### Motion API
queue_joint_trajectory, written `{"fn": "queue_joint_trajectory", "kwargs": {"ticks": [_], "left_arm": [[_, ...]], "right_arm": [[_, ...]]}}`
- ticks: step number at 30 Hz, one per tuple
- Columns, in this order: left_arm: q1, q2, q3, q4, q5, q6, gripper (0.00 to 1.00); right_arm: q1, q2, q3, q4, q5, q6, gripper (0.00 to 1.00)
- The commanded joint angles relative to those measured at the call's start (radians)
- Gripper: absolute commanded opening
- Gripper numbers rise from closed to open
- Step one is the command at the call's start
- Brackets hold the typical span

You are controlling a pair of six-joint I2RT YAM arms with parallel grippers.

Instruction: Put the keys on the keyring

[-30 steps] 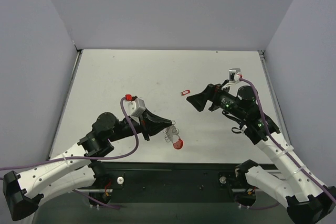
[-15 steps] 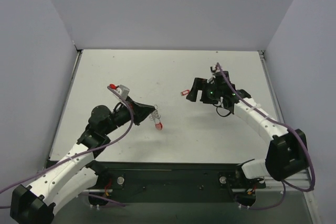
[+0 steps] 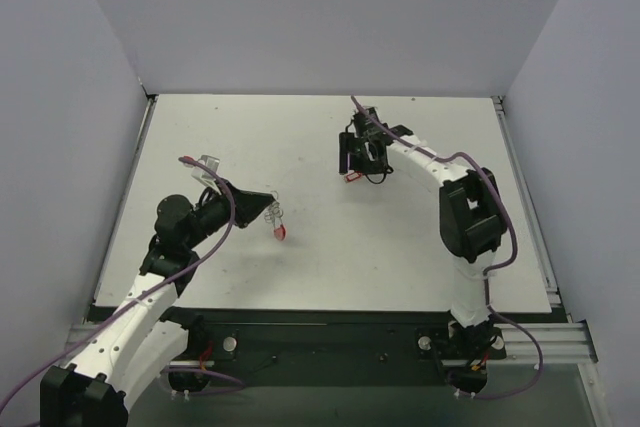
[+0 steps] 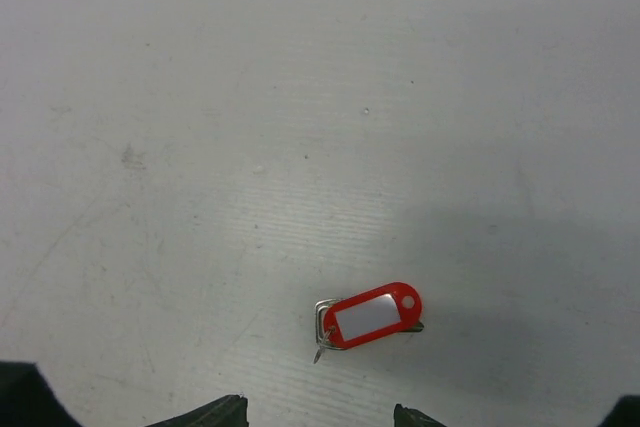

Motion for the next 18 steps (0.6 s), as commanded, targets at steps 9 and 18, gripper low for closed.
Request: {"fn": "queue_joint_trajectory", "kwargs": {"ticks": [9, 18], "left_arm": [[0.015, 0.005, 0.011, 0.041, 0.058, -0.012, 0.00], [0.015, 0.002, -0.011, 0.072, 0.072, -0.027, 0.00]], "right_arm": [[0.001, 0.174, 0.181, -0.122, 0.036, 0.022, 0.51], [-0.007, 0.228, 0.227, -0.127, -0.018, 0.033, 0.35]]}}
